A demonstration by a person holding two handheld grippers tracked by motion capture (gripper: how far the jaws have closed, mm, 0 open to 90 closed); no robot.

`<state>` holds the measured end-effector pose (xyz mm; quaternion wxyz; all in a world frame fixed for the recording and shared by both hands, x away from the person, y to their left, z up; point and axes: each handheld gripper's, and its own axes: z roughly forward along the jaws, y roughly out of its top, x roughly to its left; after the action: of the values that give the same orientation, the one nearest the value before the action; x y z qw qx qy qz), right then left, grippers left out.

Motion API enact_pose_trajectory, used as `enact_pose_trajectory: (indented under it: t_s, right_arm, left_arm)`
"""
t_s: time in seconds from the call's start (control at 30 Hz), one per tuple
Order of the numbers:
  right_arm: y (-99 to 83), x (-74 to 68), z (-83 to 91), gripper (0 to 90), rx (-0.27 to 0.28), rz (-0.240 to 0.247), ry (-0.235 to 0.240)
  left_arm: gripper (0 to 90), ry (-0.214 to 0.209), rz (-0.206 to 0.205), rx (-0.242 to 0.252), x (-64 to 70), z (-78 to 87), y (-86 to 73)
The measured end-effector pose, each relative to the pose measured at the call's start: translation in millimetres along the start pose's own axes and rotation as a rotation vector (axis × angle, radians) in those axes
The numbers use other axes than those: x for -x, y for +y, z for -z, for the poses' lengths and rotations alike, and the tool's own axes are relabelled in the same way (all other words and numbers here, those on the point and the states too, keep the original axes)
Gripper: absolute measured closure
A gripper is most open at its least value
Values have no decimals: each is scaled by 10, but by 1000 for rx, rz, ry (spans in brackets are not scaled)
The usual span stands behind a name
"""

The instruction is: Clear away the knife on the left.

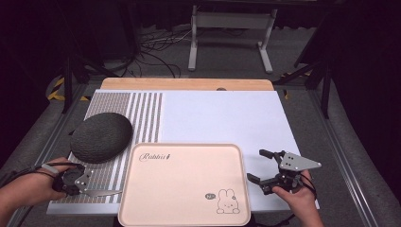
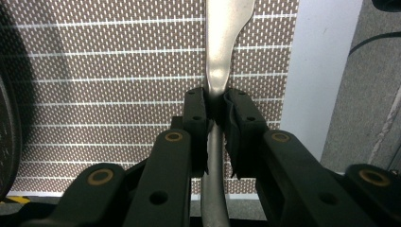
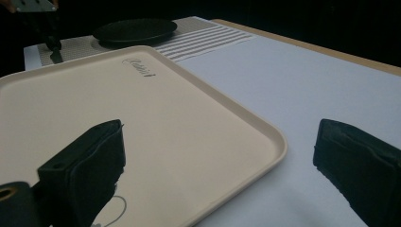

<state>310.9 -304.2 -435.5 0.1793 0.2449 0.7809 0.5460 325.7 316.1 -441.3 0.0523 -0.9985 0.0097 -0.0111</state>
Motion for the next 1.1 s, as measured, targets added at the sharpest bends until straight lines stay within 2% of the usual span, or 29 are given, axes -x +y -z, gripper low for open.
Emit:
enact_pose_trajectory:
  t_s: [0.03,0.13,0.27,0.37,0.5,0.53,0.57,0.7,0.77,0.8,0.87,0.93,1.07,1.1]
  right_arm:
    - [1,0,1,39,-1,0,0]
    - [-1,1,-1,39,-1,-2,3]
    - [-2,1,-5,38,-1,-2,3]
    - [-2,1,-8,38,-2,-1,3]
    - [0,1,-6,38,-1,-1,3]
    - [0,4,-2,38,0,-2,2]
    - [0,4,-2,38,0,-2,2]
    - [-1,6,-1,38,0,-2,1]
    - [0,6,1,38,0,-2,1]
    - [0,6,3,38,0,-2,-1]
    - [1,10,10,38,2,-4,0]
    - [1,13,13,38,4,-5,-1]
    - [1,15,16,38,4,-5,0]
    - [1,15,16,38,4,-5,0]
  left_arm:
    - [797,-1,1,8,-3,-6,-3]
    - [800,4,6,-7,0,5,7]
    - [801,51,18,-4,-6,46,11]
    - [800,46,23,-1,-28,82,0]
    - [801,64,60,7,-32,181,-16]
    - [801,63,78,34,-40,234,-21]
    - [801,63,78,34,-40,234,-21]
    - [801,65,146,57,-47,374,-4]
    - [801,64,163,73,-58,416,5]
    - [801,60,188,85,-57,443,12]
    - [801,47,211,107,-75,488,30]
    - [801,17,251,130,-89,521,46]
    - [801,-8,338,146,-131,578,80]
    - [801,-8,338,146,-131,578,80]
